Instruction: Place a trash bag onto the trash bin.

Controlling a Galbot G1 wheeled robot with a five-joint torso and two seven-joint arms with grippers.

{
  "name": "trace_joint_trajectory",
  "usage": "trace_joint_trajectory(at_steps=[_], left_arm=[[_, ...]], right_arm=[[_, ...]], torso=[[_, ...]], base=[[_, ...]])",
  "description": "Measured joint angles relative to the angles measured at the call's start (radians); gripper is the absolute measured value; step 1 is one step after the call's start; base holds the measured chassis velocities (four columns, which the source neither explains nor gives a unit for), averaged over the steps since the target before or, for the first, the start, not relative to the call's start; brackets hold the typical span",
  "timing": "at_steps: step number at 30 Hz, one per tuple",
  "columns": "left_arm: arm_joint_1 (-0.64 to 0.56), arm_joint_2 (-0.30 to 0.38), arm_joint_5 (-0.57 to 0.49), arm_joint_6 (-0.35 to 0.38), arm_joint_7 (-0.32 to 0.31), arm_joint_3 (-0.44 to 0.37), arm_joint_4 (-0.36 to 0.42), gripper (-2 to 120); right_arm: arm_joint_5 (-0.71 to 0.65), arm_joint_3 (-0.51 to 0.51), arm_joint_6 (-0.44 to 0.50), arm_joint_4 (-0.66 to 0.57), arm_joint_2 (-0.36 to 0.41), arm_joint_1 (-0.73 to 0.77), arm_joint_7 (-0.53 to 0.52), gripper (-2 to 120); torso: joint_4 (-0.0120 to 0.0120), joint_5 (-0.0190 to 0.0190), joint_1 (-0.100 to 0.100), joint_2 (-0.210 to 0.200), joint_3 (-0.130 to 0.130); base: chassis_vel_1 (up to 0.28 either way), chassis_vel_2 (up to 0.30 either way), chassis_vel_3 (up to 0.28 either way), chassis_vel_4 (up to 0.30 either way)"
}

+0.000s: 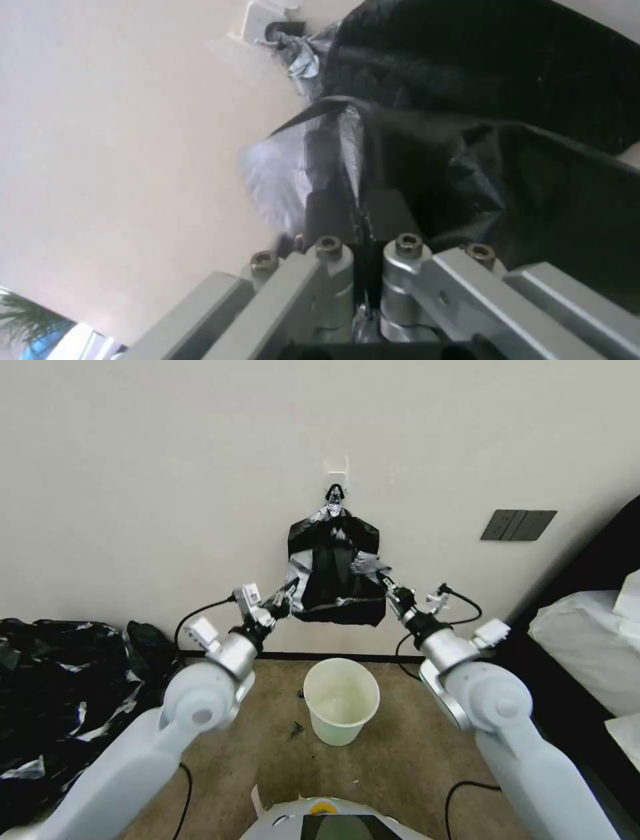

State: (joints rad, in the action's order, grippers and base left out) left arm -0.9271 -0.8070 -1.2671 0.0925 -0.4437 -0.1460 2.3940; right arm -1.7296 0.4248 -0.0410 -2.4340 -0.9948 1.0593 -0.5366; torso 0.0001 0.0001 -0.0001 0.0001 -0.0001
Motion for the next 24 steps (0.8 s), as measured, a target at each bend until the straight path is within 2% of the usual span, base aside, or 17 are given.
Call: trace_joint_trajectory(at_steps=[4,9,16,24], left_arm=[[-0.047,0.018,0.007,-0.007,0.002,-0.018,0.041,0],[-0.117,0.018,0.038,-0.012,0.012,-0.02,0.061,0],[-0.199,-0.037,0.125,-0.014,0.056,0.012,0.032,0],[-0.241,-0.06,0.175,-0.022,0.091,0.015,-0.005,0]], right_arm=[[-0.016,0.039,0.001,-0.061,0.017,0.052,0.001,0],[-0.013,0.047,0.0,-0.073,0.017,0.11,0.003,0],[0.071,0.024,-0.016,-0.071,-0.045,0.222,0.024,0],[0.106,-0.005,-0.02,-0.069,-0.095,0.271,0.042,0]], torso=[[-0.0003,0.0,0.0,0.0,0.0],[0.0001,0.0,0.0,0.0,0.0],[-0.0002,0.0,0.0,0.0,0.0],[-0.0002,-0.0001,0.0,0.0,0.0]], base=[[0.0,0.0,0.0,0.0],[0.0,0.0,0.0,0.0],[0.0,0.0,0.0,0.0],[0.0,0.0,0.0,0.0]])
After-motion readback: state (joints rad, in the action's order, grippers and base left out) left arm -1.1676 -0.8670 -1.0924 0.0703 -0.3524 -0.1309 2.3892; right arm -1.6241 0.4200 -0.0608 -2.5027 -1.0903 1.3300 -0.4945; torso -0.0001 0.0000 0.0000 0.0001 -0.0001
